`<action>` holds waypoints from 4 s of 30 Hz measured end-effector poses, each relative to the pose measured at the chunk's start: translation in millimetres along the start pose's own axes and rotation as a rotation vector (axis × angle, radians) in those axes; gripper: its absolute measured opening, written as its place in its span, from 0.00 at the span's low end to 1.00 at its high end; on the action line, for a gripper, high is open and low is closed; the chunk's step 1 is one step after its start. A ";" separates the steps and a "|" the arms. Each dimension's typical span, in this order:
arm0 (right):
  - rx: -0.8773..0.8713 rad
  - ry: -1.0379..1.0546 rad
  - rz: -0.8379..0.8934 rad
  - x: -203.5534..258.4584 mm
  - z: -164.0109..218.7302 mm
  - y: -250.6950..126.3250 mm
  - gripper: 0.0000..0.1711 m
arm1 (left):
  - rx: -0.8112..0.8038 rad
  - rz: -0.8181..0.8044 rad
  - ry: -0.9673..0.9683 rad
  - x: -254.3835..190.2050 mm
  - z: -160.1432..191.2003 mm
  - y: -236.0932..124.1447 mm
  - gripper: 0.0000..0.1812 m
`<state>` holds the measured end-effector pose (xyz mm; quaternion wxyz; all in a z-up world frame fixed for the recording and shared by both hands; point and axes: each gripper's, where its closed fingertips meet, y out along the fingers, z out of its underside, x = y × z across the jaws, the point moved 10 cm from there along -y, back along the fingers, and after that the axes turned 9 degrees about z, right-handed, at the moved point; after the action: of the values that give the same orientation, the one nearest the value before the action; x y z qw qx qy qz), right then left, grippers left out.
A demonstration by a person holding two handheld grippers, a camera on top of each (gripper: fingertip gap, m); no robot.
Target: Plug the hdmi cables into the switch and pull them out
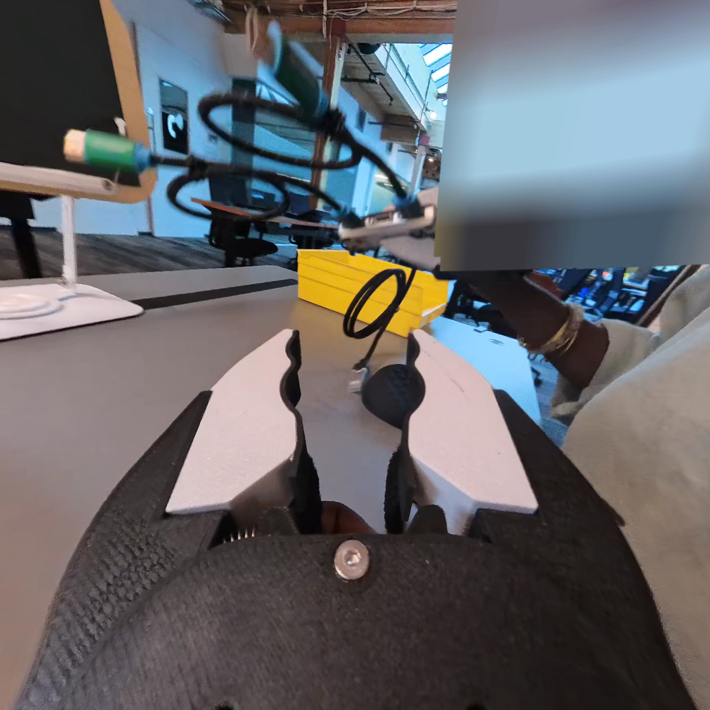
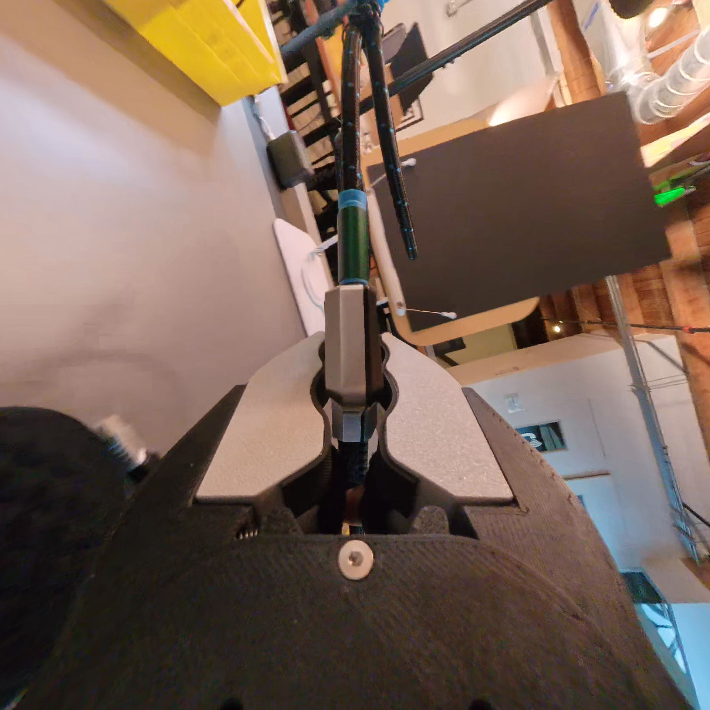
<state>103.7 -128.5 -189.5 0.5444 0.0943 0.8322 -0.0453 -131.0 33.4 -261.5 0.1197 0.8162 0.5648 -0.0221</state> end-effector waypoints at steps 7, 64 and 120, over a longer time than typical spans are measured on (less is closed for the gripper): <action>-0.068 0.225 0.327 -110.3 23.9 -8.9 0.13 | -0.086 -0.012 0.020 1.3 1.4 -8.0 0.28; 0.618 1.094 0.302 -102.9 250.3 -66.2 0.18 | -0.079 -0.040 0.085 -2.5 1.6 -6.3 0.24; -0.133 1.159 -0.264 73.3 35.9 51.6 0.25 | 1.766 -0.585 -0.074 353.9 -91.5 -93.1 0.10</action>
<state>118.0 -76.5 -269.7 -0.0039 -0.0351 0.9994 -0.0015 -98.6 409.1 -249.1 -0.5371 0.4355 0.5224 -0.4989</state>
